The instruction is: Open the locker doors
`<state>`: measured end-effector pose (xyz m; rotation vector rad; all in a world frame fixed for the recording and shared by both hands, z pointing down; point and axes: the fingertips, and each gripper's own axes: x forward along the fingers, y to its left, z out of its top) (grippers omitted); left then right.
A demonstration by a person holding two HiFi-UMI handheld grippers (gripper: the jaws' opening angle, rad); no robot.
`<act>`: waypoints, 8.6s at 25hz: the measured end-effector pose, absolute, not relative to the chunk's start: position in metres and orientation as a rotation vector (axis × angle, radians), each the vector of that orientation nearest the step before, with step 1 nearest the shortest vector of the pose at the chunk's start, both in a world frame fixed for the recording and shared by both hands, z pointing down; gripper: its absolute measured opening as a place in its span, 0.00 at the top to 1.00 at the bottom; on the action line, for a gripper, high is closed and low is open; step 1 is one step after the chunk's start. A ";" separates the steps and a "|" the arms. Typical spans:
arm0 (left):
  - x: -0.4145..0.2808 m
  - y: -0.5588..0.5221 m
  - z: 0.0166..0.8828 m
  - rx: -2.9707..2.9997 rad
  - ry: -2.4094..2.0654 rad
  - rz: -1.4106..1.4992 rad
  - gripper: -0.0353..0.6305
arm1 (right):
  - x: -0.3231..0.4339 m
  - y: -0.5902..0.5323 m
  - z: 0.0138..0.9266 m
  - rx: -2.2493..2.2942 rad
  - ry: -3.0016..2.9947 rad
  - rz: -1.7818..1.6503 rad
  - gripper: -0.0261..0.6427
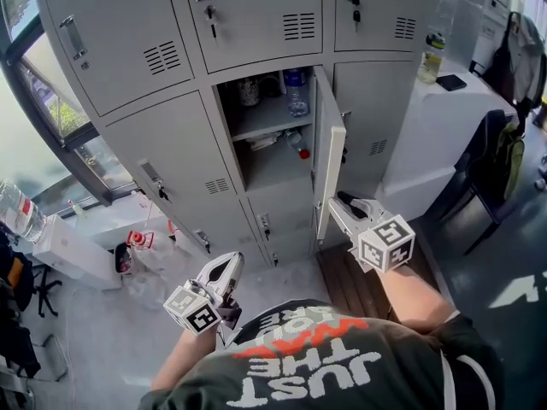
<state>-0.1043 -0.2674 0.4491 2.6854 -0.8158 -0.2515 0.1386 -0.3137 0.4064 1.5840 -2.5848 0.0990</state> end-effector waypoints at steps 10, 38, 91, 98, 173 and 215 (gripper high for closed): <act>-0.063 -0.245 0.451 2.665 -0.887 -0.239 0.94 | 0.172 -0.307 0.405 1.491 -2.623 0.051 0.80; -0.034 -0.189 0.428 2.719 -1.050 -0.247 0.94 | 0.140 -0.205 0.448 1.066 -2.833 0.274 0.88; 0.092 -0.176 0.427 2.769 -0.902 -0.120 0.94 | 0.251 -0.227 0.417 1.345 -2.744 0.143 0.88; 0.120 -0.187 0.424 2.725 -1.053 -0.097 0.94 | 0.274 -0.298 0.406 1.278 -2.771 0.062 0.88; 0.084 -0.243 0.384 2.745 -1.187 -0.145 0.94 | 0.259 -0.457 0.390 1.400 -2.683 0.059 0.73; 0.091 -0.240 0.400 2.745 -1.142 -0.127 0.94 | 0.392 -0.327 0.394 1.512 -2.688 0.102 0.75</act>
